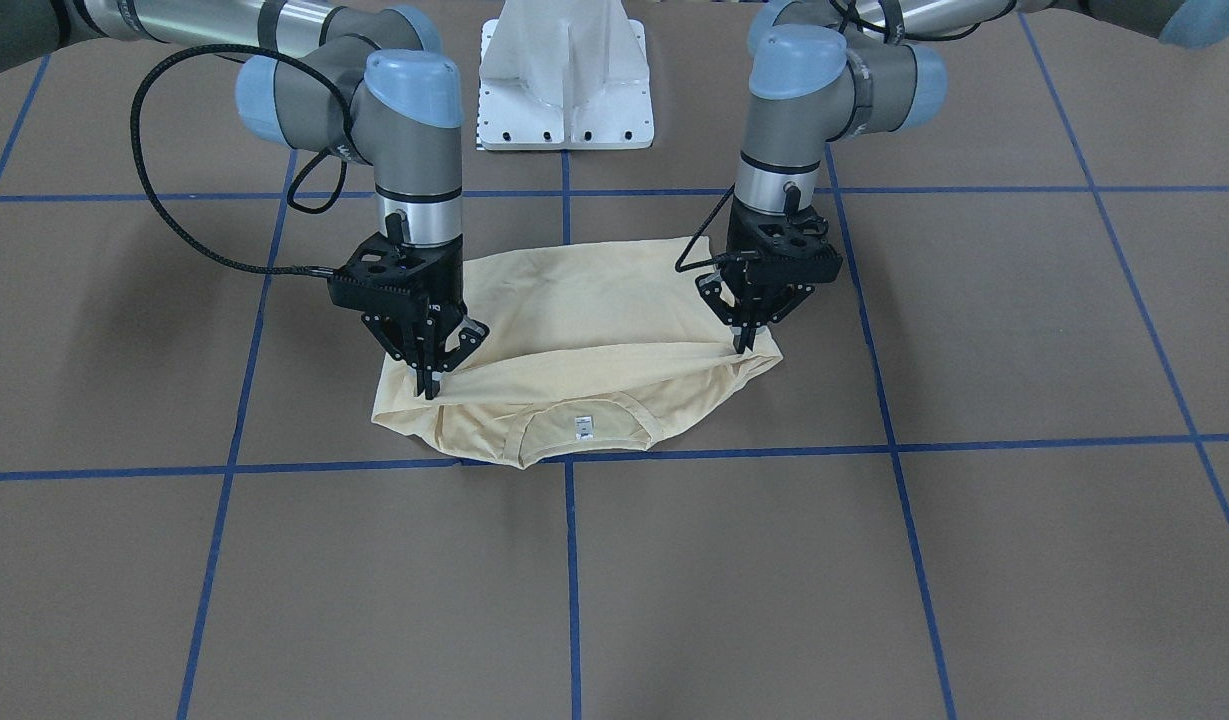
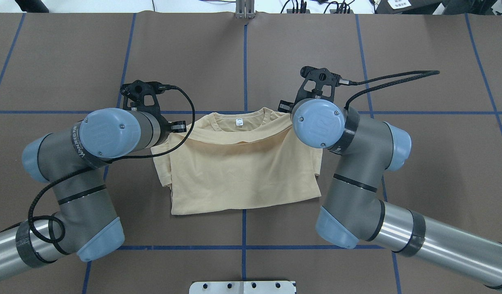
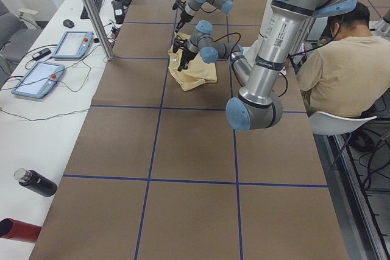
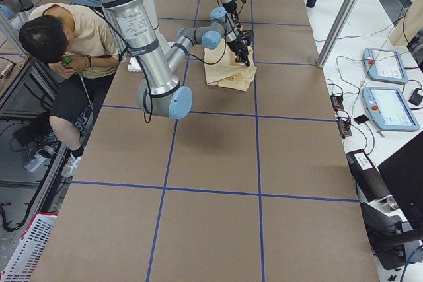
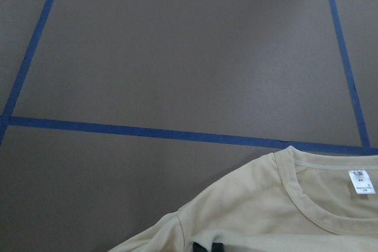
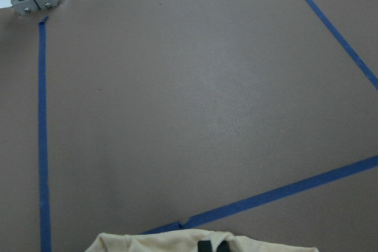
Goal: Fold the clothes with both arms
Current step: 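Lay the hem near the collar and open both grippers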
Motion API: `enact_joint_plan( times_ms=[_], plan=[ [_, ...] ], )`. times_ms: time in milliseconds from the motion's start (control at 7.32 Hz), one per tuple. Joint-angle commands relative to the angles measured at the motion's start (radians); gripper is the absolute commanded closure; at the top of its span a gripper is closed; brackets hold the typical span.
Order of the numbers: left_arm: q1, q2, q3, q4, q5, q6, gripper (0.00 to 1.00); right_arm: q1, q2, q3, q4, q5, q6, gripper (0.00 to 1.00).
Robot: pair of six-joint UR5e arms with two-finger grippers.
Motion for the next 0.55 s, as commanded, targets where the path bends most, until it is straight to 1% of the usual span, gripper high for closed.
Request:
enact_joint_plan(
  times_ms=[0, 137, 273, 410],
  plan=[
    [-0.026, 0.0, 0.028, -0.02, 0.0, 0.025, 1.0, 0.026, 0.011, -0.038, 0.006, 0.023, 0.0, 0.64],
    [-0.036, 0.0, 0.034, -0.031, 0.0, 0.028, 1.0, 0.035, 0.011, -0.045, 0.006, 0.026, -0.001, 0.53],
    [-0.049, 0.0, 0.034, -0.033, 0.0, 0.082, 0.54, 0.041, 0.009, -0.048, 0.006, 0.037, -0.021, 0.02],
    [-0.056, 0.0, 0.034, -0.043, 0.0, 0.166, 0.01, 0.053, 0.014, -0.048, 0.007, 0.054, -0.039, 0.01]
  ],
)
